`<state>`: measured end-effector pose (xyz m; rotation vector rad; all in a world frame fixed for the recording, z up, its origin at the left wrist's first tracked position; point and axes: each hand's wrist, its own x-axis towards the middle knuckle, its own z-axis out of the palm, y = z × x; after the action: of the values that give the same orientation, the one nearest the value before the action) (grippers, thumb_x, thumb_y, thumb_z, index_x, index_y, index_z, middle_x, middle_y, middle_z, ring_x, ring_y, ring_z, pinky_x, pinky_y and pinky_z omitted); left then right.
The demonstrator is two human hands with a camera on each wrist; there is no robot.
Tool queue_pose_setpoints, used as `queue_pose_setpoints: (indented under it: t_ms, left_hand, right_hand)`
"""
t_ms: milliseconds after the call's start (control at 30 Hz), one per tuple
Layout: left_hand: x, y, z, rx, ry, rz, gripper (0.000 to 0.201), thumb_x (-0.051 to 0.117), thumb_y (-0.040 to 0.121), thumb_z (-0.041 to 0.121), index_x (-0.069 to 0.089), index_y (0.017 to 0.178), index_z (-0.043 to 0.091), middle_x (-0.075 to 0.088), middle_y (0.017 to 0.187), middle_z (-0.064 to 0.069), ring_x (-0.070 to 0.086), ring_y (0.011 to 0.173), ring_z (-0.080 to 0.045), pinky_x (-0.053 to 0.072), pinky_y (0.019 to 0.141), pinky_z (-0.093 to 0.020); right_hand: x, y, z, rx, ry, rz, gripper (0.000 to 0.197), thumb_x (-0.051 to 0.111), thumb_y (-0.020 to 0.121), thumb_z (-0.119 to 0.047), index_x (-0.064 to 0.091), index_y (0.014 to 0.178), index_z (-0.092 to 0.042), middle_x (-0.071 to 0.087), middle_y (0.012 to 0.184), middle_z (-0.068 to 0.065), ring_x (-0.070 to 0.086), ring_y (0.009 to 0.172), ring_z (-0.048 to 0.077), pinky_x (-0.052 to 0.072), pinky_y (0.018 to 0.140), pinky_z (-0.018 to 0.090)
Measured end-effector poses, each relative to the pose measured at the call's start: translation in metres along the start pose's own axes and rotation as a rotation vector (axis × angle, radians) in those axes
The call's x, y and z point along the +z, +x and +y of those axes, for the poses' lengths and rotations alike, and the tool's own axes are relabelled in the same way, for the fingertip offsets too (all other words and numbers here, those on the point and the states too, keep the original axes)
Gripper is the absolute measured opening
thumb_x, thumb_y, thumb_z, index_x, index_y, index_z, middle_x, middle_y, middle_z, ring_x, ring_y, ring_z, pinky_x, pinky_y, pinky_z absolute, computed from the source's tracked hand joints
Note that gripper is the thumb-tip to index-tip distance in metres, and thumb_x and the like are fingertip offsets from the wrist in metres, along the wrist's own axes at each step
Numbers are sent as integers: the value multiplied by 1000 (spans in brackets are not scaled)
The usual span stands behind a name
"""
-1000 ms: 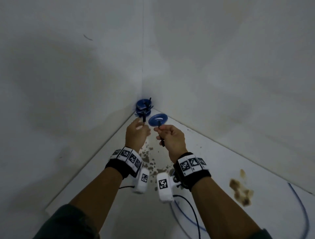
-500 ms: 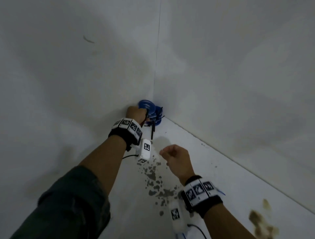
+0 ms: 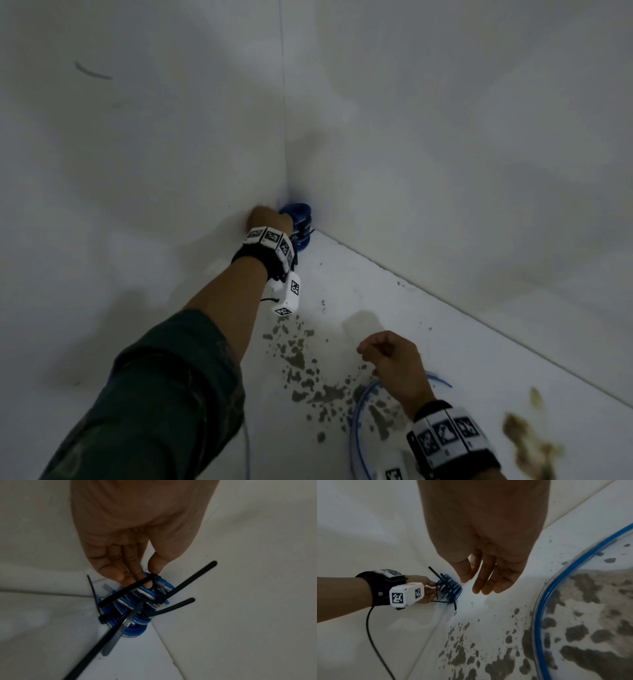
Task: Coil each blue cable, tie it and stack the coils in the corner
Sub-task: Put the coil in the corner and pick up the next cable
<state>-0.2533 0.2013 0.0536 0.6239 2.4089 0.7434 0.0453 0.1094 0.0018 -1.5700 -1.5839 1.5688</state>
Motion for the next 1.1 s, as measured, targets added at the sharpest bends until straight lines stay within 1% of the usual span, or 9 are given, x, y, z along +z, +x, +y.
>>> queue_pose_setpoints:
  t_ms: [133,233,300,367,500,700,833,933,1100]
  left_hand:
    - [7,-16,-11,136,-75,102,27,49,100,21,64,100,-1,66,111,-23,64,100,-36,44,73,-32]
    - [26,-58,-34,531,-245,283,20,55,97,15,64,108,2,59,108,-17,55,88,-19,40,75,-23]
    - [47,-99,-58,768,-271,156,16,57,95,17,65,104,7,59,100,-10,54,82,-14,46,73,-25]
    - [68,-140,-81,854,-156,-155,14,59,94,24,67,95,12,59,84,-3,56,71,-17,52,65,-32]
    - [105,-208,-103,721,372,-590,29,64,92,41,65,85,13,62,72,-4,58,64,-21,50,59,-32]
    - [124,-246,-109,585,600,-490,22,63,89,24,61,101,5,67,102,-14,66,91,-32,47,67,-32]
    - [116,-253,-113,536,635,-481,13,59,89,16,51,82,9,63,93,-11,63,79,-29,49,64,-31]
    - [108,-264,-116,542,639,-460,28,59,87,13,42,64,13,51,69,-2,53,62,-22,48,60,-29]
    - [104,-294,-107,654,516,-359,15,55,93,22,55,98,7,60,99,-11,62,86,-31,41,63,-31]
  right_hand:
    - [-8,-10,8,14,53,78,18,61,91,4,70,79,-4,74,82,11,65,66,8,49,58,16]
    - [-21,-26,22,56,35,171,14,62,92,1,69,81,-5,72,81,9,64,70,15,49,61,20]
    - [-29,-34,35,90,-43,206,11,66,91,-5,68,81,-5,70,77,6,63,72,18,50,66,25]
    - [-36,-45,50,115,-146,206,15,68,91,-10,67,76,-7,67,71,4,62,69,19,51,69,32]
    - [-43,-70,70,121,-232,239,20,69,90,-14,64,71,-10,63,67,2,61,69,23,52,70,37]
    - [-53,-120,81,199,-183,215,18,68,91,-17,64,73,-17,72,83,9,67,81,24,56,75,35]
    - [-51,-148,89,213,-261,130,15,67,92,-23,66,81,-13,70,86,6,64,84,21,50,75,29]
    - [-44,-166,94,194,-343,90,12,65,92,-26,64,93,-14,62,90,2,58,85,17,44,75,25]
    - [-33,-188,94,81,-342,217,39,64,93,-24,53,128,-11,57,116,5,57,102,20,45,86,26]
